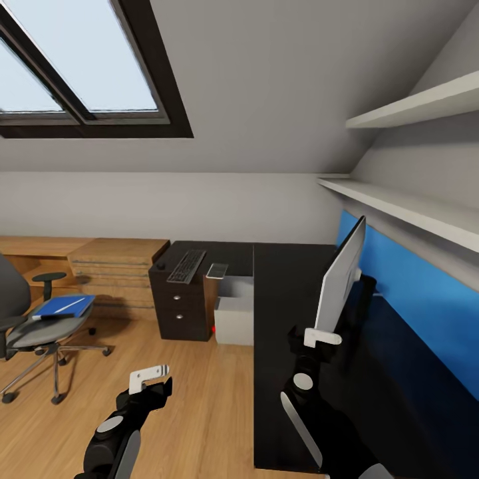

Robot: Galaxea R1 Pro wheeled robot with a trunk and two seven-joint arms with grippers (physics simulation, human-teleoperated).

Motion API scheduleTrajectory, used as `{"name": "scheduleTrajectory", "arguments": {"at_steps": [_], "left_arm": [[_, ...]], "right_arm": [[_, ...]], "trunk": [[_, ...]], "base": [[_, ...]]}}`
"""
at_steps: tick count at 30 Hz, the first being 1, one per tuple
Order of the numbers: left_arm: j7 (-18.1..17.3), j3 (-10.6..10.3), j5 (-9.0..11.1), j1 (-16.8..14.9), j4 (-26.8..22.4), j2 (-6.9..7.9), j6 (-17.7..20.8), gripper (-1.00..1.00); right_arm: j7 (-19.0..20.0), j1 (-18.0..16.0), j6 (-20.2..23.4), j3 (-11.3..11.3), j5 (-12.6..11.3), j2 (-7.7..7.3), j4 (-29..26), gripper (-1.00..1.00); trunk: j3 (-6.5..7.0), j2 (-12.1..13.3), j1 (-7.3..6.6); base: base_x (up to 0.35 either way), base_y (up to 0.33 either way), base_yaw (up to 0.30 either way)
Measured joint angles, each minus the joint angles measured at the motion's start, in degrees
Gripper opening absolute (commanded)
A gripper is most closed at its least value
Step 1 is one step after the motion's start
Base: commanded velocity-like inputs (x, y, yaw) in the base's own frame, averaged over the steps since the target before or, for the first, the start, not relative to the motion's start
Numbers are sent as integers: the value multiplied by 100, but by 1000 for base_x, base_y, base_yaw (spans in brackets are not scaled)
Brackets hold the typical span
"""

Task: In the bedroom, organize the workspace by keeping the computer under the desk, ensuring the monitor is on the desk, placing the keyboard on the desk next to the monitor, placing the mouse on the desk next to the keyboard, moving the folder from the swivel chair onto the desk next to the mouse, stacking the notebook on top of the folder with the pen on top of the notebook, and positioning the swivel chair next to the desk.

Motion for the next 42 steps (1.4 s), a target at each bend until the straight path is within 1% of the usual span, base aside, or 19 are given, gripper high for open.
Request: {"name": "scheduleTrajectory", "arguments": {"at_steps": [7,22,28,36,42], "left_arm": [[0,-4,0,0,0,-5,-4,100],[-1,-4,0,0,0,-6,-2,100],[-1,-6,-1,0,7,-6,-2,100],[-1,-12,-1,0,9,-10,-3,100],[4,-18,0,0,27,-13,-8,100]], "right_arm": [[0,0,0,0,0,0,-2,100],[0,0,0,-8,0,-5,3,100],[27,0,-38,-12,5,-30,10,100],[202,0,-342,-27,15,-225,55,100],[244,-5,-412,-49,20,-290,197,100]], "trunk": [[0,1,1],[0,1,2],[0,1,2],[0,1,2],[0,1,2]], "base": [[106,0,0],[10,0,0],[0,0,0],[0,0,0],[0,0,0]]}}
